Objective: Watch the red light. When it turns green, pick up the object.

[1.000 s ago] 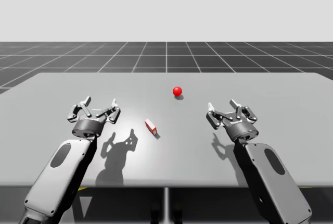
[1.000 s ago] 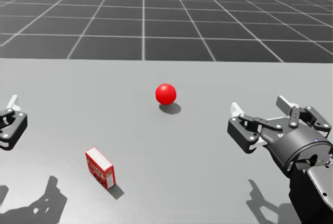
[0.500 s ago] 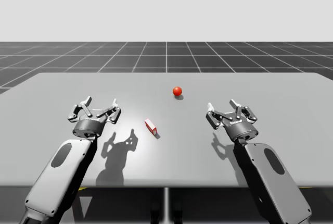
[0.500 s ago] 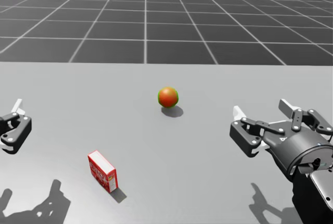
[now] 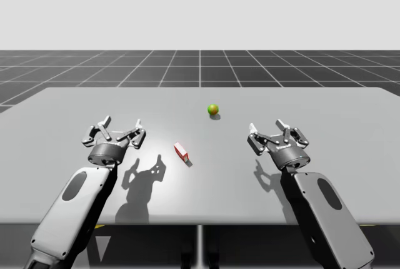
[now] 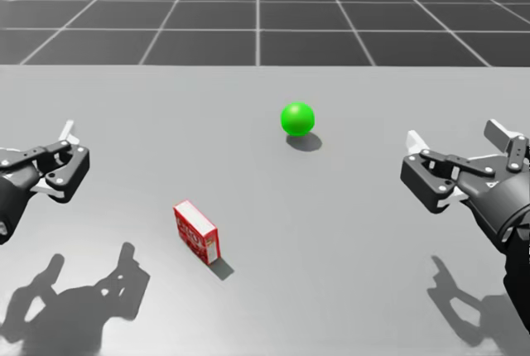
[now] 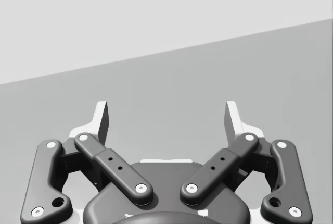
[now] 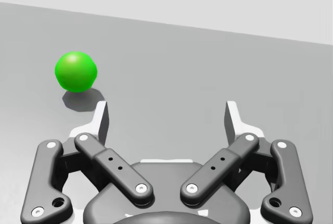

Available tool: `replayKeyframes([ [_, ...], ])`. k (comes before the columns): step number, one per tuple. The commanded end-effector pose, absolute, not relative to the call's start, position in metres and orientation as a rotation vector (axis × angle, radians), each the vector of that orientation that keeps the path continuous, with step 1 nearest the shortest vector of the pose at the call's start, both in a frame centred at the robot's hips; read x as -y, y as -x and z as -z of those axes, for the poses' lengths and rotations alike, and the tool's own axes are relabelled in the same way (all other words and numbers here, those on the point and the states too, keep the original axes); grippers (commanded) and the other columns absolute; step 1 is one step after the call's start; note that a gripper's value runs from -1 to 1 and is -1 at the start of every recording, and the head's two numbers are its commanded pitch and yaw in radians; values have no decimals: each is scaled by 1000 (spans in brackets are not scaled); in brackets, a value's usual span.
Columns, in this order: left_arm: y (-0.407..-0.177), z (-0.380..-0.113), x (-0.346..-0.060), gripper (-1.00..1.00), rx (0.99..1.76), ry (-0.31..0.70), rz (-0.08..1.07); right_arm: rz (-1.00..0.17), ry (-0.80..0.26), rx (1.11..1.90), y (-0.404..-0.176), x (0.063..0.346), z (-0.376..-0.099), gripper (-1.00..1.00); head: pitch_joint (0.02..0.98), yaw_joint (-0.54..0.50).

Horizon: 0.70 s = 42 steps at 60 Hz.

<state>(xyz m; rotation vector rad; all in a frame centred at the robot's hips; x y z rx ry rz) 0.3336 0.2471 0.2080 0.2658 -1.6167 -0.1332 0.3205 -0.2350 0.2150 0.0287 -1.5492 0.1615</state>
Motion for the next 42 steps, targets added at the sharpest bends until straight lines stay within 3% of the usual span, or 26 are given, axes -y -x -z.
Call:
replayKeyframes([
  [1,-334,-207,-246,-1000,1613,-263,137,-162,-30,1551,-320,235,-216,-1000,708,34],
  [12,-335,-206,-245,-1000,1604,-262,146,-162,-32,1551,-320,235,-217,-1000,800,127],
  [26,-331,-210,-239,-1000,1596,-217,163,-161,-33,1549,-320,235,-217,-1000,825,148],
  [36,-316,-229,-231,-1000,1573,-52,190,-161,-31,1545,-320,234,-215,-1000,825,141],
  [42,-299,-242,-224,-1000,1549,63,269,-158,-32,1541,-321,233,-214,-1000,829,148],
])
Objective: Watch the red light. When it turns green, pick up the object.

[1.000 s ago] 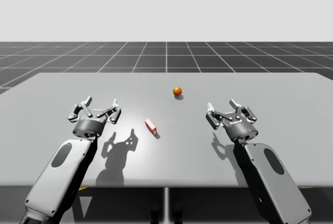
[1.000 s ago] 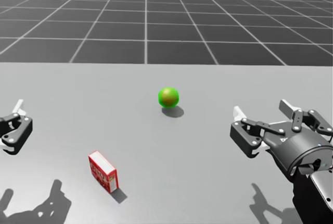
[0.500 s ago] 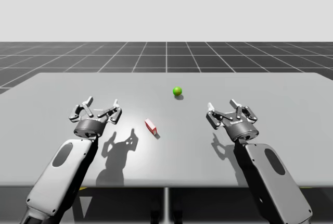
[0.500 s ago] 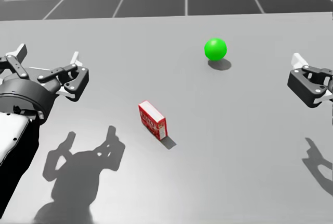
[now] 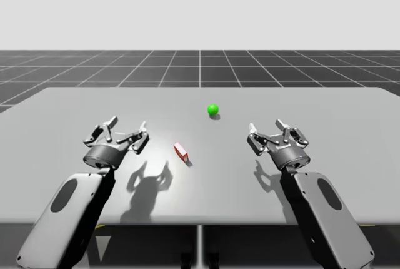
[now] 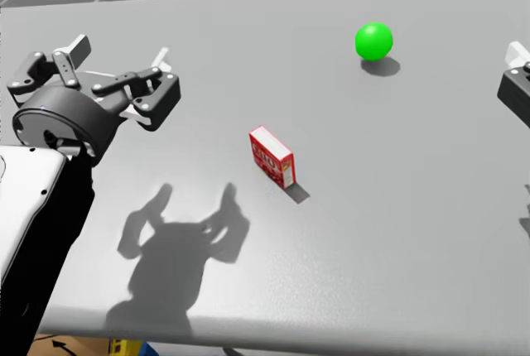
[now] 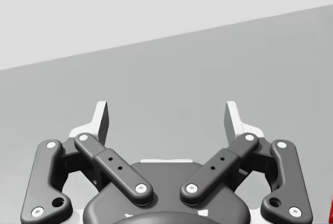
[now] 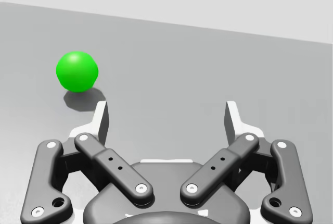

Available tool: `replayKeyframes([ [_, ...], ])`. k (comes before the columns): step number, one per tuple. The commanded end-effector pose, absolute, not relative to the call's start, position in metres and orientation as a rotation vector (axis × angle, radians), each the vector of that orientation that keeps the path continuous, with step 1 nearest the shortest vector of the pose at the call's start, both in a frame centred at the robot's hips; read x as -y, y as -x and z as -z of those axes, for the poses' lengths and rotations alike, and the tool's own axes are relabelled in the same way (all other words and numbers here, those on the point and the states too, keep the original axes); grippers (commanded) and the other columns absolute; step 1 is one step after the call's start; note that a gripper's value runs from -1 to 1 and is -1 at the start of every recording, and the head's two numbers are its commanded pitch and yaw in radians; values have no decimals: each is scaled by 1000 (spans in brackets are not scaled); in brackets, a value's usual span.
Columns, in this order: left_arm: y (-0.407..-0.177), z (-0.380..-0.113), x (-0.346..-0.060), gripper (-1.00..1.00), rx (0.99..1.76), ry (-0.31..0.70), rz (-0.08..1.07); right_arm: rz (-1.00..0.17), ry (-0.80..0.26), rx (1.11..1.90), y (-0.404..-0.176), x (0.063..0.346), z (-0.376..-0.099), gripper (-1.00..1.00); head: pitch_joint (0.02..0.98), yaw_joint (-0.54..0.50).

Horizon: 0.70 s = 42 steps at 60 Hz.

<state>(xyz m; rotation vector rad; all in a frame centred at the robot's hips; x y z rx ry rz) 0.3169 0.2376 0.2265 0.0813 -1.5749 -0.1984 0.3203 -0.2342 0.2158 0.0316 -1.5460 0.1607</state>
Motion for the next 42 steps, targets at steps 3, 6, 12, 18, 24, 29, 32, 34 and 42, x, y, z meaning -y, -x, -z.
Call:
replayKeyframes([
  [3,-291,-246,-221,-1000,1529,79,299,-158,-30,1541,-321,233,-214,-1000,831,151],
  [6,-282,-249,-219,-1000,1504,123,365,-156,-28,1540,-321,233,-213,-1000,834,151],
  [12,-270,-244,-219,-1000,1461,171,491,-154,-28,1540,-321,233,-213,-1000,832,150],
  [18,-265,-234,-220,-1000,1429,206,545,-154,-31,1540,-320,233,-213,-1000,829,150],
  [24,-264,-217,-221,-1000,1413,242,567,-153,-32,1540,-321,233,-213,-1000,827,149],
  [29,-265,-201,-220,-1000,1376,259,585,-153,-30,1542,-321,233,-213,-1000,826,145],
  [32,-266,-192,-218,-1000,1364,267,593,-153,-30,1544,-321,233,-213,-1000,824,142],
  [34,-267,-188,-216,-1000,1350,274,594,-154,-30,1546,-321,233,-213,-1000,823,141],
  [42,-272,-170,-207,-1000,1303,292,606,-158,-18,1557,-321,233,-214,-1000,822,141],
])
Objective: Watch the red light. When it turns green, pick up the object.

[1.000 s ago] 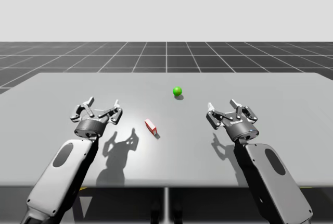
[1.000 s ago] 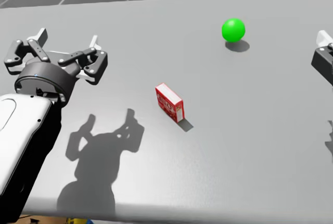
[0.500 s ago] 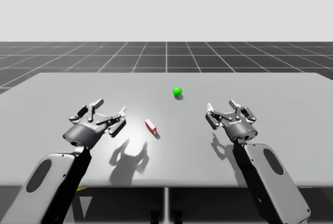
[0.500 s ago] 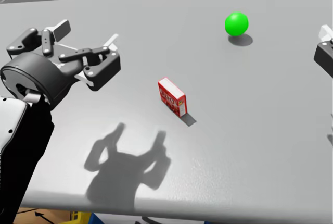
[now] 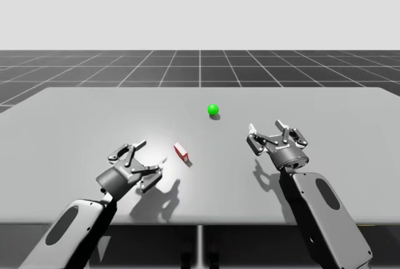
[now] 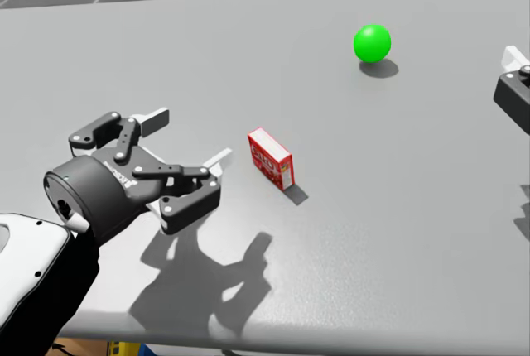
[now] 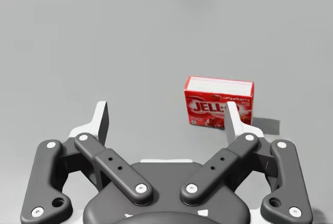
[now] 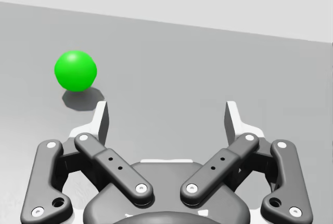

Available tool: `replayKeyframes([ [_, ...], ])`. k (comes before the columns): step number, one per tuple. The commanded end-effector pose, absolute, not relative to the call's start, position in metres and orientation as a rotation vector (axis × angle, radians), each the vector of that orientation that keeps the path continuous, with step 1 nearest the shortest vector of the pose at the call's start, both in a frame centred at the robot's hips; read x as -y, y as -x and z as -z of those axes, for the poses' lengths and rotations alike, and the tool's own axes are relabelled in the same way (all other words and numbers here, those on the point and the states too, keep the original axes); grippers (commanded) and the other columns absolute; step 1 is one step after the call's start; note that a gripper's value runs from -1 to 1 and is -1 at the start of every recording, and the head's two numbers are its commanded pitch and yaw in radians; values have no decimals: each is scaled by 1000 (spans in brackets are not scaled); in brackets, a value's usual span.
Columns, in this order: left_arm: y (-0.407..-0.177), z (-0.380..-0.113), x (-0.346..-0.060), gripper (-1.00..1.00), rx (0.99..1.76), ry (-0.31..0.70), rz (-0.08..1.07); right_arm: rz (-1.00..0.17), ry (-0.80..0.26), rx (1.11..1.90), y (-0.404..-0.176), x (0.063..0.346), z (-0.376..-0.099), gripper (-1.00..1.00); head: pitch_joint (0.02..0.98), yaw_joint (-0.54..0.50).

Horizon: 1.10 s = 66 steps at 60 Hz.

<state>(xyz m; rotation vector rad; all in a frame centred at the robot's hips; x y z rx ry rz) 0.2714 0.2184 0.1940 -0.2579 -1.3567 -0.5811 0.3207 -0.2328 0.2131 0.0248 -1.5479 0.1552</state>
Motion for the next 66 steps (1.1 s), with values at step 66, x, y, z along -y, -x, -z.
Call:
replayKeyframes([
  [66,-336,-135,-146,-1000,1148,385,559,-143,-26,1580,-319,237,-219,-1000,830,129],
])
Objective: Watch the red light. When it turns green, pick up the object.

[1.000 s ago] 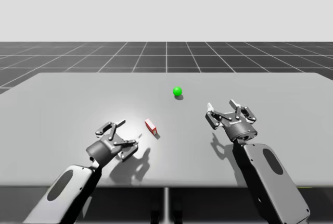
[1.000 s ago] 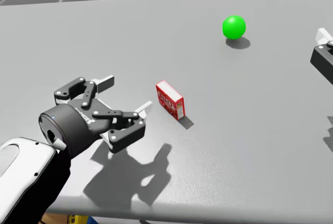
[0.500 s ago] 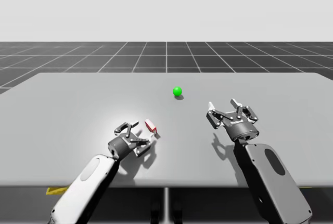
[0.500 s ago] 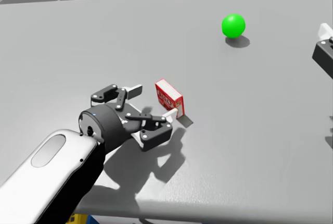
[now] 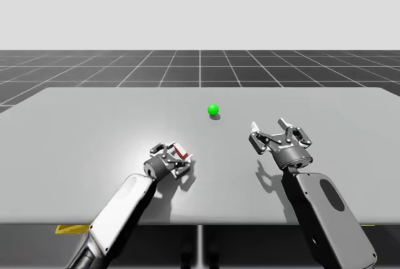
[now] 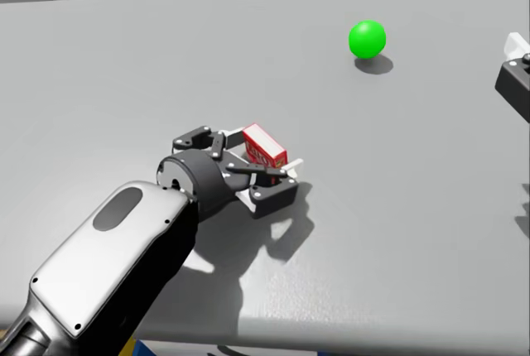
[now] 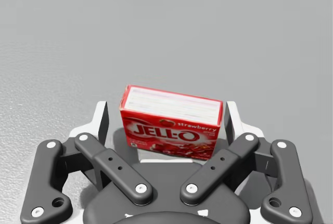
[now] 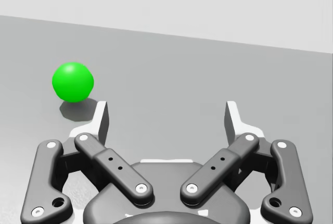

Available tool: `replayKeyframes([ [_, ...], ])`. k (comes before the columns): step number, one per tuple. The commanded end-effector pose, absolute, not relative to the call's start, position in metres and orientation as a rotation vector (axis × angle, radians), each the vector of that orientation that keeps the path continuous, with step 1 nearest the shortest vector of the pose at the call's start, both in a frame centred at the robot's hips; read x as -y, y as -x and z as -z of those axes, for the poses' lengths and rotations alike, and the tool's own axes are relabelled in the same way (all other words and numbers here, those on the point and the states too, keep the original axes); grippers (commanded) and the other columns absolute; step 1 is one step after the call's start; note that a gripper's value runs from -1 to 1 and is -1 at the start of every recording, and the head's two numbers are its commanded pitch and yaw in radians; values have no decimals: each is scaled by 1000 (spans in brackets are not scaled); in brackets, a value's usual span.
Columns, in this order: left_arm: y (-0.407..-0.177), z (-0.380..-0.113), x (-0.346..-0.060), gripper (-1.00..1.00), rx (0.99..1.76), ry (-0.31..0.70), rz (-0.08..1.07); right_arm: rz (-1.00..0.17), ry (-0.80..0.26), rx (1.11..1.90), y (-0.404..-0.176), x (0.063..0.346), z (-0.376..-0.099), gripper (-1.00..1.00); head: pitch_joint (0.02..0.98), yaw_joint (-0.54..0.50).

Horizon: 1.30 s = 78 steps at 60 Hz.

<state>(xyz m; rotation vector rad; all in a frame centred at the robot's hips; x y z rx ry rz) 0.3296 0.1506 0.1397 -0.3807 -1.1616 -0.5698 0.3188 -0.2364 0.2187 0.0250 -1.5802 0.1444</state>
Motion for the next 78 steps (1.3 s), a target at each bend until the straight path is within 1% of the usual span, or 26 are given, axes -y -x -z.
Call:
replayKeyframes([
  [1,-336,-135,-147,-1000,1145,387,560,-142,-25,1580,-319,237,-219,-1000,830,129],
  [5,-336,-133,-147,-1000,1146,387,564,-143,-25,1581,-319,237,-219,-1000,828,128],
  [6,-335,-132,-148,146,1147,386,566,-144,-25,1581,-319,237,-219,-1000,825,128],
  [7,-335,-131,-148,816,1142,391,568,-144,-25,1581,-319,237,-219,-1000,823,128],
  [8,-334,-131,-148,942,1142,390,570,-144,-25,1581,-319,237,-219,-1000,822,128],
  [13,-333,-131,-148,985,1140,392,582,-145,-24,1582,-319,237,-220,-1000,808,129],
  [21,-331,-130,-147,1000,1141,384,605,-146,-22,1584,-319,237,-220,-1000,747,130],
  [22,-331,-129,-147,1000,1138,385,606,-147,-22,1584,-319,238,-220,-1000,720,132],
  [27,-331,-128,-146,1000,1135,384,612,-147,-21,1584,-319,238,-220,-1000,646,138],
  [29,-330,-128,-146,1000,1133,385,614,-146,-21,1584,-319,238,-220,-1000,594,138],
  [32,-330,-127,-146,1000,1132,384,614,-145,-21,1583,-319,238,-220,-1000,558,139],
  [33,-330,-127,-146,1000,1129,388,611,-145,-21,1583,-319,238,-220,-1000,528,138],
  [37,-330,-127,-146,1000,1128,389,610,-145,-20,1582,-319,238,-219,-1000,495,138],
  [38,-330,-126,-146,1000,1127,388,609,-146,-20,1582,-319,238,-219,-1000,474,139],
  [44,-329,-126,-146,1000,1126,388,612,-148,-18,1583,-319,238,-219,-1000,444,141],
  [49,-328,-130,-145,1000,1138,388,611,-149,-19,1583,-318,238,-219,-1000,439,142],
  [53,-327,-141,-145,1000,1164,387,613,-148,-20,1580,-319,238,-218,-1000,439,141],
  [61,-329,-175,-146,1000,1232,379,615,-150,-20,1576,-319,238,-217,-1000,443,141],
  [63,-332,-188,-148,1000,1261,370,612,-151,-19,1577,-319,238,-217,-1000,440,143],
  [78,-353,-257,-155,1000,1418,302,570,-152,-14,1580,-320,239,-218,-1000,434,143],
])
